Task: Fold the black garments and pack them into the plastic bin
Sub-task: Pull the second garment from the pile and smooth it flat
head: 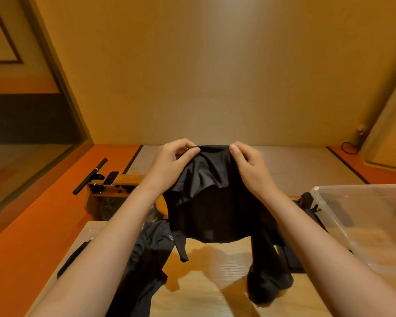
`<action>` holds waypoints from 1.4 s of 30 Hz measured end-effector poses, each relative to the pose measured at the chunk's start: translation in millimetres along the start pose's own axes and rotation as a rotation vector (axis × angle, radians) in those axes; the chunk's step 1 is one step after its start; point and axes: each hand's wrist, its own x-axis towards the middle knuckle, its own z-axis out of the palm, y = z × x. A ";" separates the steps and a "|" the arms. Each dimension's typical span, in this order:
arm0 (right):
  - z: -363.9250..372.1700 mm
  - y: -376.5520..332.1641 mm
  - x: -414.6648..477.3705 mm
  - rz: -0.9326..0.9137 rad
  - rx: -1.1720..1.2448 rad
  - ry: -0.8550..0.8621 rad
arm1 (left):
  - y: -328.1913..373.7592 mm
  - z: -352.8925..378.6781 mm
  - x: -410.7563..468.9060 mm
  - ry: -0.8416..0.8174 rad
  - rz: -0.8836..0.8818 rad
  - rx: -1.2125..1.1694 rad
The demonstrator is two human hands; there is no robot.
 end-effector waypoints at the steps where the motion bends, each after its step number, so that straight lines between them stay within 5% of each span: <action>1: -6.0 1.1 0.6 0.007 -0.001 -0.009 | 3.2 4.7 2.7 -0.009 -0.009 -0.023; 8: -18.4 37.5 -5.5 0.244 0.015 -0.065 | -6.2 45.6 4.9 -0.221 -0.381 -0.316; 16: 31.0 133.3 -112.9 0.535 -0.305 -0.394 | -165.7 106.7 -102.9 -0.367 -1.031 0.172; 21: 74.5 154.0 -186.2 0.638 -0.343 -0.524 | -183.7 124.0 -151.6 -0.455 -0.859 0.223; 29: 133.4 152.7 -248.4 0.849 -0.312 -0.491 | -205.5 151.2 -161.7 -0.510 -0.571 0.295; 37: 158.0 160.7 -257.2 0.958 -0.185 -0.195 | -232.0 177.6 -164.8 -0.526 -0.555 0.341; 42: 166.9 163.5 -253.8 0.965 -0.275 -0.205 | -234.3 178.9 -177.6 -0.491 -0.703 0.201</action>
